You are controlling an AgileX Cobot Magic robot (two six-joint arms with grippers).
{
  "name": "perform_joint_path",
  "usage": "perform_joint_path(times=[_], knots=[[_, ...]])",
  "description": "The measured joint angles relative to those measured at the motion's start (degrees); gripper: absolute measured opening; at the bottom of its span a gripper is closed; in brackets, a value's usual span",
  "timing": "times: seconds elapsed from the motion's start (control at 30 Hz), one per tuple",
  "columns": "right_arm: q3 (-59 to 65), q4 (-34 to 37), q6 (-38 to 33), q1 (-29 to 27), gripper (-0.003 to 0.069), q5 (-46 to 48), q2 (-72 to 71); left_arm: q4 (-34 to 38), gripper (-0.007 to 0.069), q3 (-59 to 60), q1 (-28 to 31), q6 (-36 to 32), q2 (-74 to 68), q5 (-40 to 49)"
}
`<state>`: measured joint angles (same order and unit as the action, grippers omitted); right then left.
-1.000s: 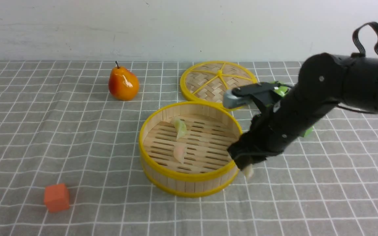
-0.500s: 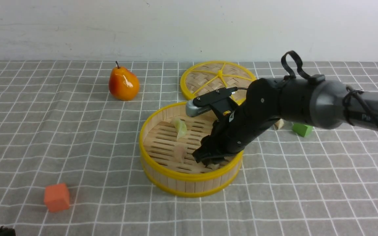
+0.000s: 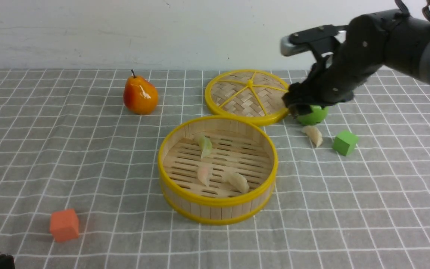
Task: Put the dumplings into the steamer on the table with the grey tablecloth.
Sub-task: 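Reach for and grasp a dumpling lying on the table beside the steamer, then place the dumpling in the bamboo steamer basket with the right gripper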
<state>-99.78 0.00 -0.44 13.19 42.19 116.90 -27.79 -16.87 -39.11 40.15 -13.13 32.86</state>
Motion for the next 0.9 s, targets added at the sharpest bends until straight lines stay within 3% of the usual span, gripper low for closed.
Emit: perform_joint_path(times=[0.17,0.37,0.57,0.63,0.9], knots=[[0.13,0.0,0.89,-4.65,0.0528,-5.77,7.06,-3.71,-0.0013,0.0,0.0,0.0,0.0,-0.87],[0.13,4.74,0.44,-4.91,0.0474,-14.96,10.61,-5.59,-0.0011,0.0,0.0,0.25,0.0,-1.01],[-0.13,5.55,-0.26,-4.53,0.0276,-17.39,13.13,-5.95,-0.0006,0.0,0.0,0.3,0.0,-1.01],[-0.32,5.55,-0.37,-4.53,0.0166,-16.12,13.13,-5.98,-0.0005,0.0,0.0,0.3,0.0,-1.01],[-1.97,8.69,-1.9,-2.87,0.0162,-9.02,8.2,-6.18,0.0001,0.0,0.0,0.3,0.0,-1.07]])
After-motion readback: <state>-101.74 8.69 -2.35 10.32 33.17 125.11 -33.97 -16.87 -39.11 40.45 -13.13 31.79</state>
